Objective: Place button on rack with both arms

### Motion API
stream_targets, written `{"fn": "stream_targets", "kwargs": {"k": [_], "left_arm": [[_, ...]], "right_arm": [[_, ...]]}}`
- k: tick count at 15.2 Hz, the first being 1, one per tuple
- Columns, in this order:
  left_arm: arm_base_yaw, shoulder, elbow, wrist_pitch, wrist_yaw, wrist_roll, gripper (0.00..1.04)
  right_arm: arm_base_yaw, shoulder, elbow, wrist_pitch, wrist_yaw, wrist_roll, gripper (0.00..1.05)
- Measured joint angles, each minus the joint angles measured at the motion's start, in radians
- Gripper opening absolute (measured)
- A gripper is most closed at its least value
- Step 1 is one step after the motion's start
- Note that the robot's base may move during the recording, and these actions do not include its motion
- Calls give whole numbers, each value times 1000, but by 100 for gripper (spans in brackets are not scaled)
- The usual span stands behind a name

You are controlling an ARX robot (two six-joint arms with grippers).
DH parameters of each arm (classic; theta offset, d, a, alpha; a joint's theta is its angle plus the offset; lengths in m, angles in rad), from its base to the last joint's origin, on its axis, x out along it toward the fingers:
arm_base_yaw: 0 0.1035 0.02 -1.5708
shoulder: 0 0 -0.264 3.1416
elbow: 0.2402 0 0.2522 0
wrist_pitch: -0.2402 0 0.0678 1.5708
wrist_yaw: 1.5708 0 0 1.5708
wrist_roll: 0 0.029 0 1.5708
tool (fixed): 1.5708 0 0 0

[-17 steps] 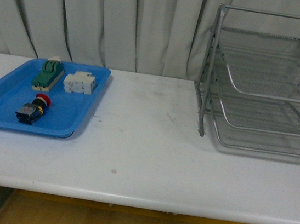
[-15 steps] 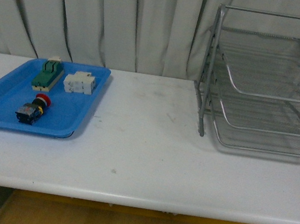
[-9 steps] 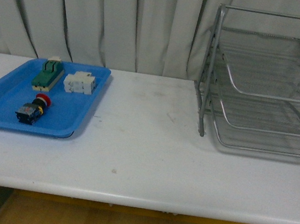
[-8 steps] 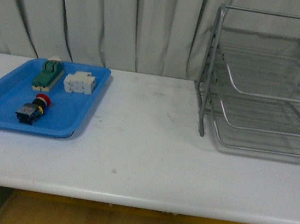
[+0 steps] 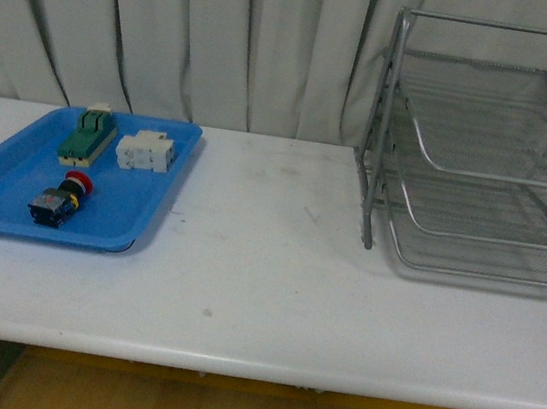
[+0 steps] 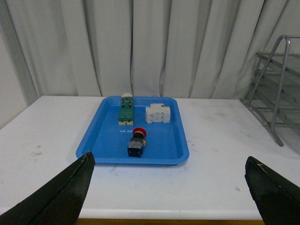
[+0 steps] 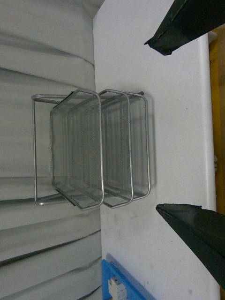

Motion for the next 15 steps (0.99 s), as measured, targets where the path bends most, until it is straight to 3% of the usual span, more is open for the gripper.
{"fn": "stream_targets", "kwargs": {"k": [1, 2, 3, 4, 6, 8, 11, 13, 15], "left_arm": [[0, 0, 0, 0, 0, 0, 98], [0, 0, 0, 0, 0, 0, 98], [0, 0, 0, 0, 0, 0, 98], [0, 0, 0, 0, 0, 0, 98], [0, 0, 0, 1, 0, 0, 98], [0, 0, 0, 0, 0, 0, 98], [0, 0, 0, 1, 0, 0, 98], [0, 0, 0, 1, 0, 0, 98], [0, 0, 0, 1, 0, 0, 98]], "right_arm": [[0, 2, 1, -10, -1, 2, 98], [-21, 71, 45, -138, -45, 35, 98], [-69, 203, 69, -122, -88, 87, 98], [-122, 305, 71, -49, -137, 154, 98], [-209, 616, 85, 246, -243, 343, 98], [-235, 795, 105, 404, -269, 450, 98], [-256, 1316, 238, 838, -294, 760, 98], [-226, 1593, 349, 971, -280, 931, 98], [-189, 1775, 446, 989, -270, 1032, 98]]}}
